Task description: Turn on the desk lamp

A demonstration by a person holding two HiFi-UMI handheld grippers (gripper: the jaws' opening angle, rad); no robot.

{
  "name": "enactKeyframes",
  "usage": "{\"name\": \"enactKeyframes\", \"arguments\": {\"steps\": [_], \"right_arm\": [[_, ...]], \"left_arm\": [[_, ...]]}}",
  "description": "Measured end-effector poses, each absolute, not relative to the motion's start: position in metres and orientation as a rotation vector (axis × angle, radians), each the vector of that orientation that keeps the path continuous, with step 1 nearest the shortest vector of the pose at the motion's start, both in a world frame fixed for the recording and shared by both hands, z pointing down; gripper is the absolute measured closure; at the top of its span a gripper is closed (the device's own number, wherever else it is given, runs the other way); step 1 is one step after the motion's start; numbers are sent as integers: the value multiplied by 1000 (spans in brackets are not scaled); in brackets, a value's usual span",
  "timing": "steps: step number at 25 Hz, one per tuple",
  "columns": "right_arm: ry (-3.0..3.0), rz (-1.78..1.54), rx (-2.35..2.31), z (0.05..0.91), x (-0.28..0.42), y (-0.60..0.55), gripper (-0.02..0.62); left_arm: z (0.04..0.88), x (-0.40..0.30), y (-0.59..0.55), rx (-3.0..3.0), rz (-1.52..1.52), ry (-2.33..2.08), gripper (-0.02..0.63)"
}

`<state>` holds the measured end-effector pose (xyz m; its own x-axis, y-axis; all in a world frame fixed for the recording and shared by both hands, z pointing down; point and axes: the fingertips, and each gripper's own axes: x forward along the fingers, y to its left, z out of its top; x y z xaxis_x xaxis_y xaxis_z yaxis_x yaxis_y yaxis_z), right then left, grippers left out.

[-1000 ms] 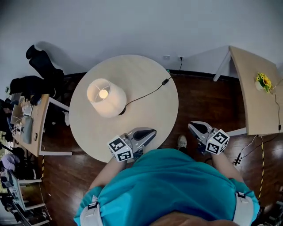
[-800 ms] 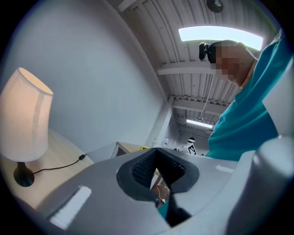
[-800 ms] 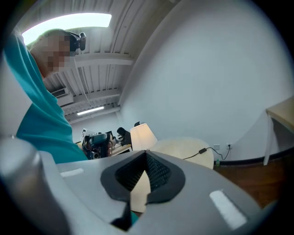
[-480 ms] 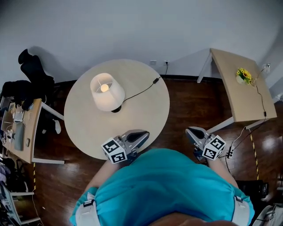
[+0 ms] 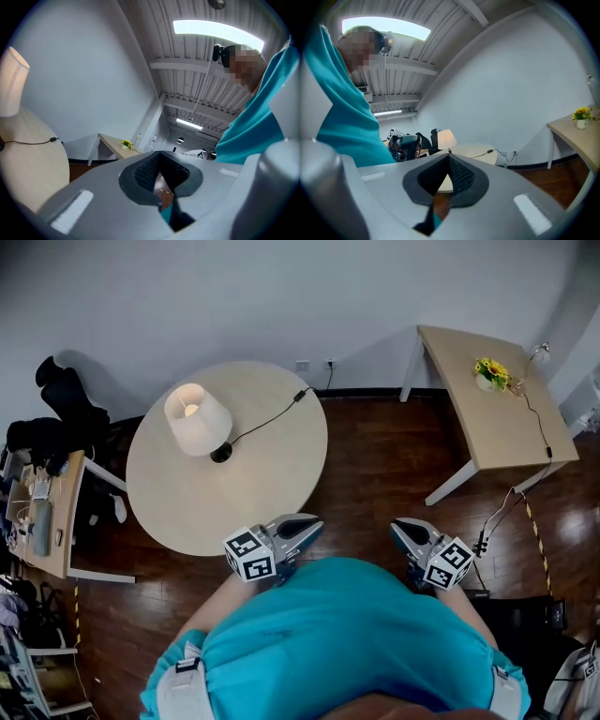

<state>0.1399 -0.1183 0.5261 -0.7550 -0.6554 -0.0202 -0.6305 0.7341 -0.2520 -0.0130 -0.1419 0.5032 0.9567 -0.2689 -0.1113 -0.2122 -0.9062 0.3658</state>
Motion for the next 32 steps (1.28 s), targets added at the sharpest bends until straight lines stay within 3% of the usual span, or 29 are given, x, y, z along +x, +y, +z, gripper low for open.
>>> {"name": "enactKeyframes", "arguments": {"steps": [7, 14, 20, 28, 32], "right_arm": [[2781, -419, -979, 556, 223, -49, 594], [2830, -375, -815, 550, 188, -1, 594], [2877, -331, -803, 545, 98, 69, 594], [2917, -372, -787, 570, -85, 151, 594], [2938, -391, -803, 567, -140, 186, 594]], "left_arm": [[523, 70, -54, 2712, -125, -435, 605], [524, 35, 1, 2703, -169, -577, 605], [525, -65, 83, 2775, -247, -604, 605], [574, -279, 175, 2745, -288, -714, 605], [574, -334, 203, 2723, -339, -699, 605]]}}
